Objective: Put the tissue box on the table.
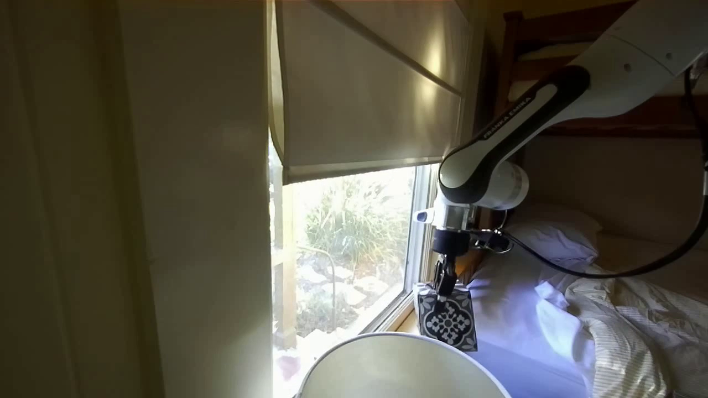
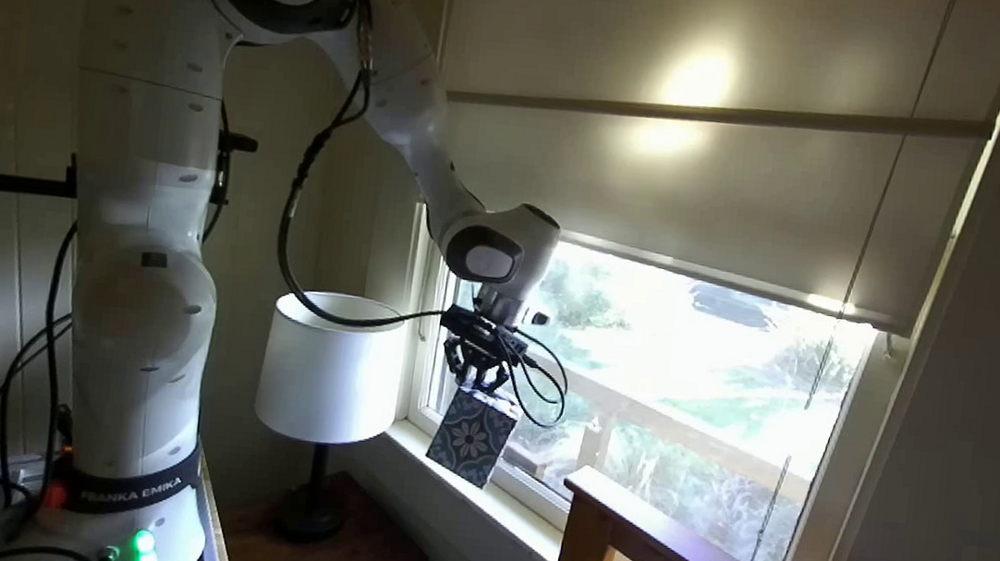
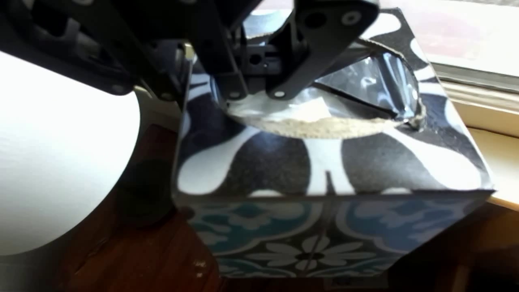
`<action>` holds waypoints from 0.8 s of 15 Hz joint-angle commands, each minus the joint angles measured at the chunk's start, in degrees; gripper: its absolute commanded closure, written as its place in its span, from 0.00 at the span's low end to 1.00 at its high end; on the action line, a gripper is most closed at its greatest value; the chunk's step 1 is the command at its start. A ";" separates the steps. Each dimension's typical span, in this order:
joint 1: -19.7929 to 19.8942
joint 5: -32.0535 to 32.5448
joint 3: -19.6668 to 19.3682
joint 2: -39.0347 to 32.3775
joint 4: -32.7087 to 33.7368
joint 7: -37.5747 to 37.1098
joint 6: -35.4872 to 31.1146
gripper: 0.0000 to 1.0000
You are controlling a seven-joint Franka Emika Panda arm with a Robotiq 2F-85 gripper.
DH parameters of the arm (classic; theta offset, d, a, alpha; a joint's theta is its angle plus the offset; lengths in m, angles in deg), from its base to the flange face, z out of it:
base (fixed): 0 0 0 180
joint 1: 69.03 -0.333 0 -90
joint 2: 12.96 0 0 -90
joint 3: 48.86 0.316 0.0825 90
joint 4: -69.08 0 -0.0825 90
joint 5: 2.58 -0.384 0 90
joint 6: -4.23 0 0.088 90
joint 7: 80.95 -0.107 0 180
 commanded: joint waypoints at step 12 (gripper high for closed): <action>3.91 -8.25 6.97 -19.40 5.54 -6.49 0.91 0.99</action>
